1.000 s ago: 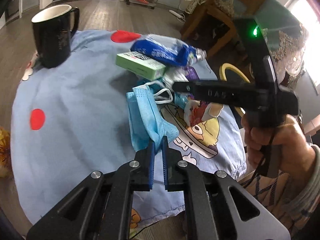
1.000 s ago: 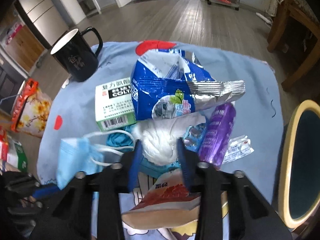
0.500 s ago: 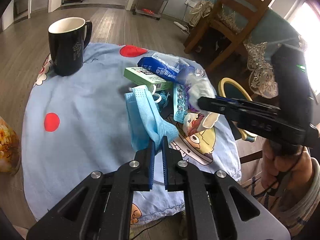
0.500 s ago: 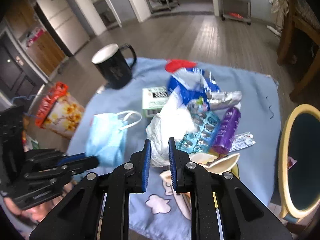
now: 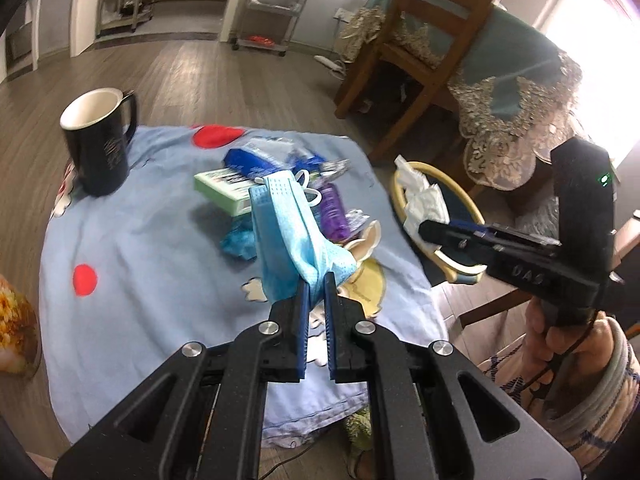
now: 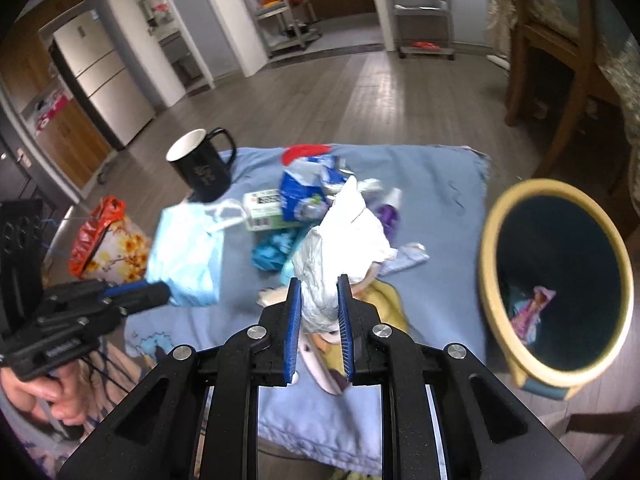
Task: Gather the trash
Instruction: 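Lift the blue mask and white tissue toward the bin with both grippers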
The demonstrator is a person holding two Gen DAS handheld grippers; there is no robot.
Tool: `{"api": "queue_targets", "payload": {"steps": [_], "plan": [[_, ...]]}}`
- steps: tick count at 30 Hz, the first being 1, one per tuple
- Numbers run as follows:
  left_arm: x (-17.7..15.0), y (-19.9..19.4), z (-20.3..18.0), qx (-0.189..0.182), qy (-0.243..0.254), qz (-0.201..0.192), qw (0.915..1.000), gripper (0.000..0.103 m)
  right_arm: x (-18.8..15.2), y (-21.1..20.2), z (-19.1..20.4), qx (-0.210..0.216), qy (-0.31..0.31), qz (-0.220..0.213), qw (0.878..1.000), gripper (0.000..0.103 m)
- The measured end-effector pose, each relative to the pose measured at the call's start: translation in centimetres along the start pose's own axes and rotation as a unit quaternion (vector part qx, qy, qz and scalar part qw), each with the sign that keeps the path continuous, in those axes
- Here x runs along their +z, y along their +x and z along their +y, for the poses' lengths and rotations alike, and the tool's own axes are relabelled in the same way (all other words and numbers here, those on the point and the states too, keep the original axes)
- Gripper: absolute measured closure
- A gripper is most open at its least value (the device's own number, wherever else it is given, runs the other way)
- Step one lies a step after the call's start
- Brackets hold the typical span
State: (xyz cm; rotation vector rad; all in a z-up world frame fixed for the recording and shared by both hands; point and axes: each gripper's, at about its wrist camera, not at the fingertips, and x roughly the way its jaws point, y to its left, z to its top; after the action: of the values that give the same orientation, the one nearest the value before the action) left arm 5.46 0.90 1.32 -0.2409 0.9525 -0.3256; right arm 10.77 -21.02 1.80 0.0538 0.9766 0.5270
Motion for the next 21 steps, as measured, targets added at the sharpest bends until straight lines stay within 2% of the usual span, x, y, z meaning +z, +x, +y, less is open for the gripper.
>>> {"api": "queue_targets", "payload": {"steps": [11,21], "plan": [[0.4,2.9,-6.2,-0.028,0.057,0.023,0.9977,0.097,-3.1,-2.4,-5.4,-0.048,0.053,-0.009,0.997,0.083],[1.9,6.1,-11.8,-0.057,0.096,0.037,0.9931,0.097,-4.8,-5.1,-10.8,-0.087,0.136,-0.043,0.986,0.083]]}}
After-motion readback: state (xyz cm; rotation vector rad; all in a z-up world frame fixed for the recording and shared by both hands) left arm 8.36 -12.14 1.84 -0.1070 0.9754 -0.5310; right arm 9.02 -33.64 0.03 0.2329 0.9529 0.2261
